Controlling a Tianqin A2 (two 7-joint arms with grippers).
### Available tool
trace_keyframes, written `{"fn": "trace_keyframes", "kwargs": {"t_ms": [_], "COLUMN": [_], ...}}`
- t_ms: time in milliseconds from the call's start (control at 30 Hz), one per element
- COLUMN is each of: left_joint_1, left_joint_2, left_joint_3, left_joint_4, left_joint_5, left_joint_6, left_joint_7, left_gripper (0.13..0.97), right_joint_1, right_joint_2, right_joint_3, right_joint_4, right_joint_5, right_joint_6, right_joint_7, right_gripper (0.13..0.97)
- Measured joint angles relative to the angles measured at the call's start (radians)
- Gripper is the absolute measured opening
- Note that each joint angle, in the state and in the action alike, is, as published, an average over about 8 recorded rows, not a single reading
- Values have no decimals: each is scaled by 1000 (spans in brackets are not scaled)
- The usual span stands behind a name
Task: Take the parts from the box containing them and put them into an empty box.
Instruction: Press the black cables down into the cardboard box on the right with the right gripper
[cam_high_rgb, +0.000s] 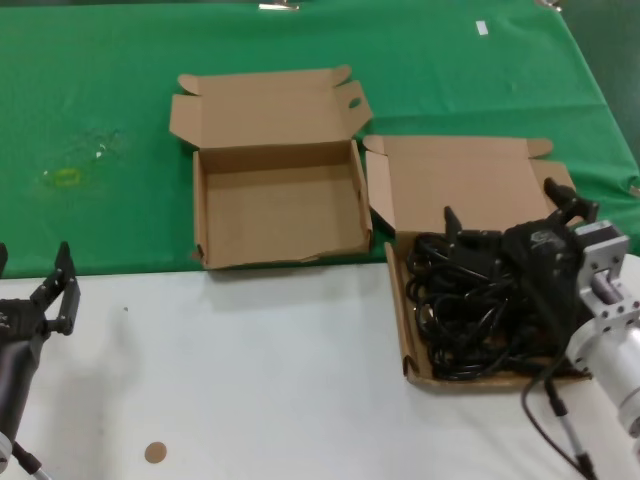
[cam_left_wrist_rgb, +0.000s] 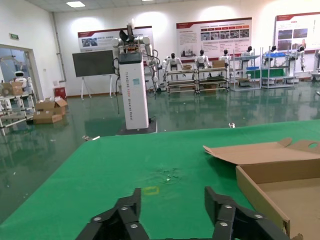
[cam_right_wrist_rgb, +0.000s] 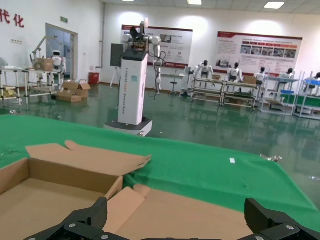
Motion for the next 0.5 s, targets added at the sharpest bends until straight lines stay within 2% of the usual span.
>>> {"fn": "trace_keyframes", "kwargs": {"t_ms": [67,333,500], "left_joint_1": [0,0,0], "left_joint_2": [0,0,0], "left_joint_3": [0,0,0], "left_joint_4": [0,0,0], "left_joint_5": [0,0,0], "left_joint_6": [0,0,0], "left_joint_7": [0,0,0], "left_gripper": [532,331,315], "right_joint_1": [6,46,93], "right_joint_2": [49,316,490], "right_joint_3": [-31,-166,-249], "right_joint_4": [11,55,88], "right_joint_5": [42,213,263], "right_joint_6": [24,58,20], "right_joint_7": [0,24,57], "right_gripper": [966,966,966]}}
